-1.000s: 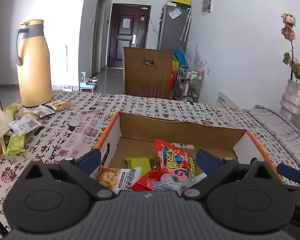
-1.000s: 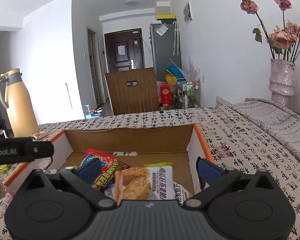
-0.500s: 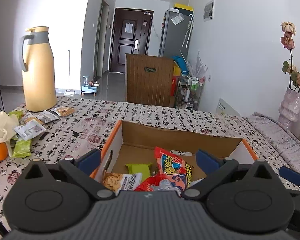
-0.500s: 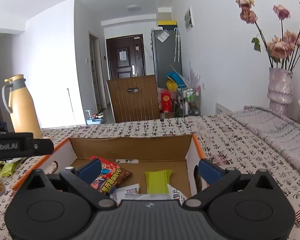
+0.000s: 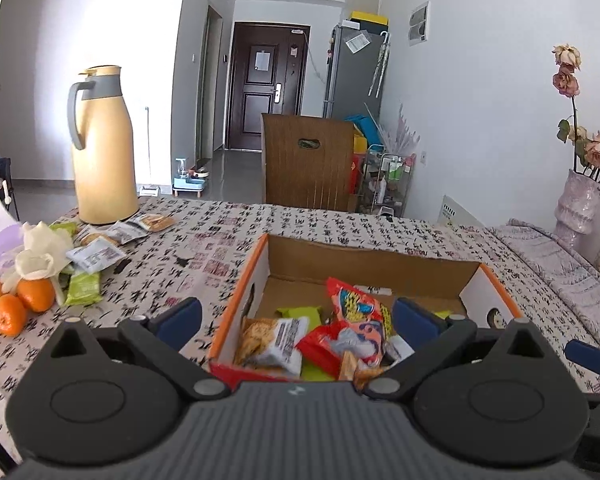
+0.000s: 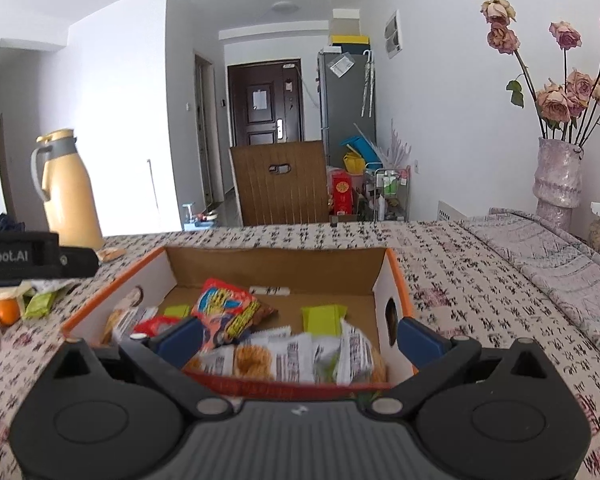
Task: Organize snacks
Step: 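Withdraw both tools from the box toward the snack pile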
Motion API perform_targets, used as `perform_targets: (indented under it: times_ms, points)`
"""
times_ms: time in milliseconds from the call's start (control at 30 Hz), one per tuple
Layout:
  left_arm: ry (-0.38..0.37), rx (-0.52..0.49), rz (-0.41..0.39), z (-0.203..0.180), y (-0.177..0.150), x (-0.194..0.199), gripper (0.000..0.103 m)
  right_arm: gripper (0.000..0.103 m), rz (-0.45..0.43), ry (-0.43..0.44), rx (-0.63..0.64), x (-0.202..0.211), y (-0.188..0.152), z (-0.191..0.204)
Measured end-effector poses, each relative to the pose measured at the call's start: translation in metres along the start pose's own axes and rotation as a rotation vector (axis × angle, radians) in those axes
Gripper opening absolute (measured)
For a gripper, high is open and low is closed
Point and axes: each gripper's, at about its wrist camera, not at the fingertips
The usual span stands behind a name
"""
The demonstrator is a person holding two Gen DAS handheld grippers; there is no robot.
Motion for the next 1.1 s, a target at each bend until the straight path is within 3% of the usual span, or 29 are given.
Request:
perform_targets:
  times_ms: [433,767,1100]
  points:
    - [0.024,-0.025,0.067,0.026,-0.044,0.032,0.103,0.103,0.095,0.043,0.03,0.036,-0.043,0.015]
    - [0.048,-0.013,0.111,0.051,-0.075,0.057,0.103,0.103,0.177,0.125,0.069,0.049,-0.067,0.043]
    - [0.058,0.024,0.12,0.069,-0.082,0.068,0.103,0.103,0.273,0.067,0.037,0.019,-0.061,0.069]
Point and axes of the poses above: each gripper's, at about its wrist camera, not at the fingertips, and x roughly against the way its jaws point, z to its left, y to its top, and after that the axes turned 6 degrees about x, right-handed
